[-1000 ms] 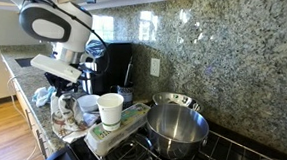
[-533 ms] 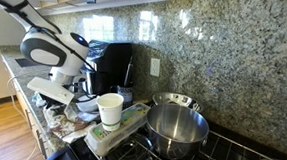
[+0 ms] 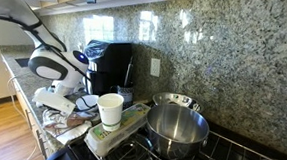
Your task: Use the towel on the bowl to wipe the countertop then put it back
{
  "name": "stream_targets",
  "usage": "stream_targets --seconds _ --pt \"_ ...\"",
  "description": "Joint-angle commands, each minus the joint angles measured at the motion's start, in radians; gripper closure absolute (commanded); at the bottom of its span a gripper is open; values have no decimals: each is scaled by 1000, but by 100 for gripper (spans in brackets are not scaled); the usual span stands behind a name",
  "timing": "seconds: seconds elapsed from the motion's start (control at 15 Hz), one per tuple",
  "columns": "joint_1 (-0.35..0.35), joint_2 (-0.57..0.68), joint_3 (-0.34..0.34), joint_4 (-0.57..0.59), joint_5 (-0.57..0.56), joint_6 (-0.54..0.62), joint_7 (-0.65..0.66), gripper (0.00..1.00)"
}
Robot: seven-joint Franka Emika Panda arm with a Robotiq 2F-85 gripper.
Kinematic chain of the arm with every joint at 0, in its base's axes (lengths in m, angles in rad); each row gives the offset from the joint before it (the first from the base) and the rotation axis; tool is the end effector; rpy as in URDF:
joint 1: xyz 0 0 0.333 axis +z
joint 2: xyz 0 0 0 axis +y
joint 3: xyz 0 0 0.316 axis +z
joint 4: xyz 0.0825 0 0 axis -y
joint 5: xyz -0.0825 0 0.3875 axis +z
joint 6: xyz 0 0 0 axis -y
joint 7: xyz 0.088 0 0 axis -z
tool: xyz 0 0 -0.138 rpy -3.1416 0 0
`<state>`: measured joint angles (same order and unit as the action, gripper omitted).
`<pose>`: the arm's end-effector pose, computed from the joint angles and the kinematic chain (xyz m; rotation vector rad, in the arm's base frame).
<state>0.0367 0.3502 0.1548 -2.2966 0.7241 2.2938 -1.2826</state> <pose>0.4728 0.1276 0.1489 -2.2919 -1.0871 0.0438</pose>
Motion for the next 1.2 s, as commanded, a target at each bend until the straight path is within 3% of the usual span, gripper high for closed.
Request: stream_targets --seconds 0.0,0.33,0.53,1.13 --pt "-24 14 -15 16 -18 58 18 96" --pt "-49 -27 -73 -46 -108 143 112 96" --pt "-70 -39 -78 -66 -160 120 175 96" --pt "-67 58 92 45 -58 24 27 96"
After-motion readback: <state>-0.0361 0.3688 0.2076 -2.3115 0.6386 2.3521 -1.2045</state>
